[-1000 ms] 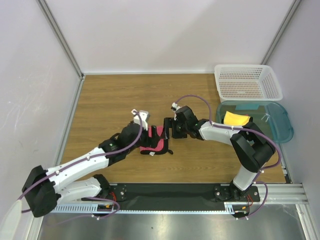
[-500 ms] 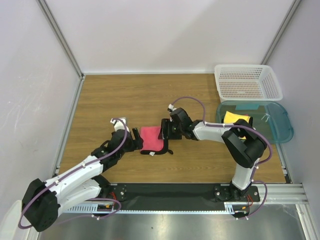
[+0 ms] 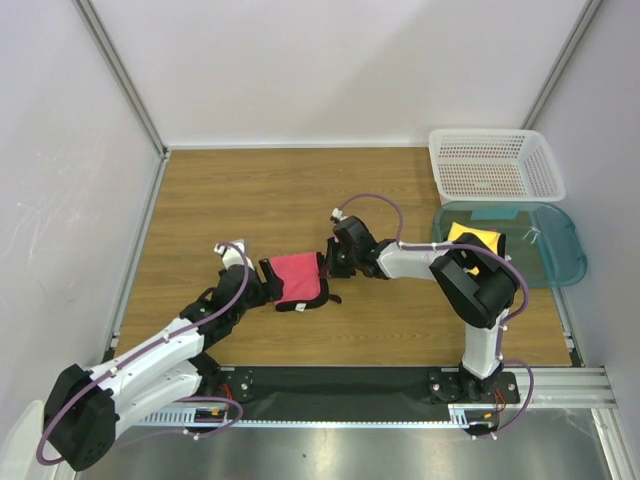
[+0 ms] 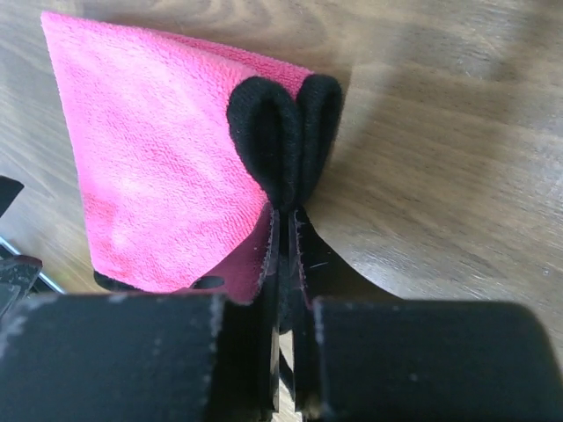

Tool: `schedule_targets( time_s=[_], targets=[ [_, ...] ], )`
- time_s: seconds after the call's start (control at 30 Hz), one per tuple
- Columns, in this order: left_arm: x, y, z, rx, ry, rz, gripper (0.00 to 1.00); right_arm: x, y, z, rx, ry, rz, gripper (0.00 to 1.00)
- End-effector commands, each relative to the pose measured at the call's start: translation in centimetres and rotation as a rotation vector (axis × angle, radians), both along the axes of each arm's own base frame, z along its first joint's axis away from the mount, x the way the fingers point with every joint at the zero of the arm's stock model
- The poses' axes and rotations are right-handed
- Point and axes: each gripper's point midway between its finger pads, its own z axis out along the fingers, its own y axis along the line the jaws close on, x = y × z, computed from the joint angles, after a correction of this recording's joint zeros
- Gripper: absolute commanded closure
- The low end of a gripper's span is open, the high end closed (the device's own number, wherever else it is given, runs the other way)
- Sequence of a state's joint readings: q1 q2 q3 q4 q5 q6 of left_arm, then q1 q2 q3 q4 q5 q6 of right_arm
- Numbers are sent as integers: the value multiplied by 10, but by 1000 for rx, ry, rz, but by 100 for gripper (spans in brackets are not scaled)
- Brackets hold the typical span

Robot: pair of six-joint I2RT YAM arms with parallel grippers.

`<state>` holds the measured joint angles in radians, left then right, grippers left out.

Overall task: Fold and stack the towels
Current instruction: Neatly place the folded towel into the bin

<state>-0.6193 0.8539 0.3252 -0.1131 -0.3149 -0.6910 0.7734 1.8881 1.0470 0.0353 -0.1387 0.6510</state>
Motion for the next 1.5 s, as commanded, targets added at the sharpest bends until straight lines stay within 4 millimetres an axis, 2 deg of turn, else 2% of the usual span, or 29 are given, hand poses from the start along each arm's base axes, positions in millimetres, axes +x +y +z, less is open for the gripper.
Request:
schedule_targets(
  time_s=[0.0, 0.03, 0.1, 0.13, 0.17, 0.27, 0.3, 0.37, 0.4, 0.47, 0.5, 0.53, 0.63, 0.73, 0.8, 0.83, 0.93, 1.03, 1.07, 1.17, 1.2, 1.27, 1.4, 1.43, 1.47],
  targets=[
    [8, 0, 11, -37, -51, 26, 18, 1, -1, -2, -32, -9, 4, 100],
    [8, 2, 10, -36, -50, 32, 18, 5, 1, 13, -14, -42, 4, 100],
    [9, 2, 10, -39, -57, 32, 18, 13, -8, 27, -39, -82, -4, 100],
    [10, 4, 10, -40, -58, 39, 18, 17, -10, 40, -42, -101, -7, 100],
    [11, 5, 11, -42, -62, 42, 18, 26, -16, 57, -35, -134, -21, 100],
    [14, 7, 14, -43, -75, 50, 18, 42, -33, 90, -79, -211, -16, 100],
    [16, 7, 15, -41, -79, 49, 18, 46, -50, 88, -150, -217, -4, 100],
    [19, 8, 16, -36, -84, 54, 17, 54, -65, 99, -214, -264, 16, 100],
    [20, 8, 17, -32, -85, 55, 17, 63, -81, 100, -258, -280, -3, 100],
    [23, 9, 19, -21, -87, 60, 17, 68, -107, 101, -335, -279, 7, 100],
    [24, 11, 19, -15, -89, 67, 17, 65, -124, 100, -382, -249, -5, 100],
    [26, 12, 22, -13, -94, 72, 17, 74, -145, 105, -410, -245, -36, 100],
    [29, 15, 23, -9, -101, 92, 16, 75, -178, 121, -478, -229, -72, 100],
    [32, 18, 24, -6, -105, 101, 16, 68, -192, 139, -532, -254, 9, 100],
    [35, 18, 24, 0, -103, 101, 16, 56, -202, 143, -582, -233, 71, 100],
    [36, 19, 24, 3, -101, 101, 16, 59, -203, 154, -578, -245, 77, 100],
    [44, 18, 28, -6, -113, 98, 16, 62, -216, 172, -560, -290, 122, 100],
    [49, 12, 28, -15, -105, 73, 16, 76, -243, 196, -559, -378, 86, 100],
    [49, 11, 26, -8, -96, 61, 16, 80, -257, 207, -566, -401, 48, 100],
    [49, 12, 25, 6, -91, 55, 15, 85, -285, 219, -633, -422, -9, 100],
    [50, 13, 26, 4, -96, 56, 15, 86, -301, 223, -662, -415, -52, 100],
    [50, 15, 25, 2, -106, 67, 15, 83, -313, 227, -655, -405, -80, 100],
    [50, 17, 25, 1, -119, 77, 14, 67, -340, 230, -658, -385, -114, 100],
    [48, 17, 21, 1, -115, 76, 14, 62, -351, 236, -661, -391, -142, 100],
    [48, 16, 21, -7, -116, 77, 14, 59, -353, 237, -651, -391, -144, 100]
  ],
)
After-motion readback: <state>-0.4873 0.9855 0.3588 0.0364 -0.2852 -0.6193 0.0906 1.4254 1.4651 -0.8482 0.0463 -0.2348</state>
